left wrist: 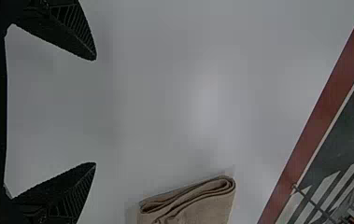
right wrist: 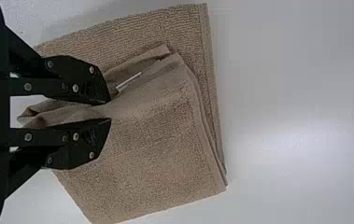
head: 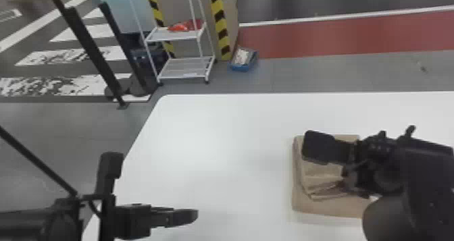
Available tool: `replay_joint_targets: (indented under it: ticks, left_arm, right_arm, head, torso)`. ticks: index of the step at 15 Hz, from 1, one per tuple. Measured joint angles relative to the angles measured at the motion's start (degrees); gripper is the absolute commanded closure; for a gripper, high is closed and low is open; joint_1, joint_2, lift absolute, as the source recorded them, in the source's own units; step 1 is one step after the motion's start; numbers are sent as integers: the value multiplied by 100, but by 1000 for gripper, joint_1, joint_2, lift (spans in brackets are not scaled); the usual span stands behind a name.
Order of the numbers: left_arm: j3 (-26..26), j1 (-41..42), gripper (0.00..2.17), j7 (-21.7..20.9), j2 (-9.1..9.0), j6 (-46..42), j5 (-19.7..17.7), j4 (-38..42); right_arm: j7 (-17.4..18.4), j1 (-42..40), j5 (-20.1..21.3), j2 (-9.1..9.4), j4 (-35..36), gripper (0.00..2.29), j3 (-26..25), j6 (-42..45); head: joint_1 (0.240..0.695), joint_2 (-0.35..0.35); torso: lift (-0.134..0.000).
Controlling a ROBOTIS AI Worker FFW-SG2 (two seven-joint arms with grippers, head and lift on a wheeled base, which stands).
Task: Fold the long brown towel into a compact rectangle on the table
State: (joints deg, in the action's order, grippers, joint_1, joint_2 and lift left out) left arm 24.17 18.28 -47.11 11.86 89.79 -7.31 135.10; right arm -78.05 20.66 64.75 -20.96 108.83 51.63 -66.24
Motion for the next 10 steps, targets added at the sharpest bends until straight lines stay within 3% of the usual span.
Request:
replay_joint_targets:
  ticks: [3,5,10]
  left_arm:
    - [-31,8,76,24,-4,0,-32,50]
    - [-64,8,76,55,-8,0,-75,66]
    - [-61,0,76,62,-9,0,-77,61]
  right_arm:
    - [0,-12,-25,9,29,1268,-63,142]
    - [0,-37,-41,-2,64,782,-88,69]
    - [0,-70,-143,-30,206,741,-100,-125]
  head:
    - [695,265]
    - [695,259]
    - [695,258]
  torso:
    - [-124]
    - [-124]
    - [-124]
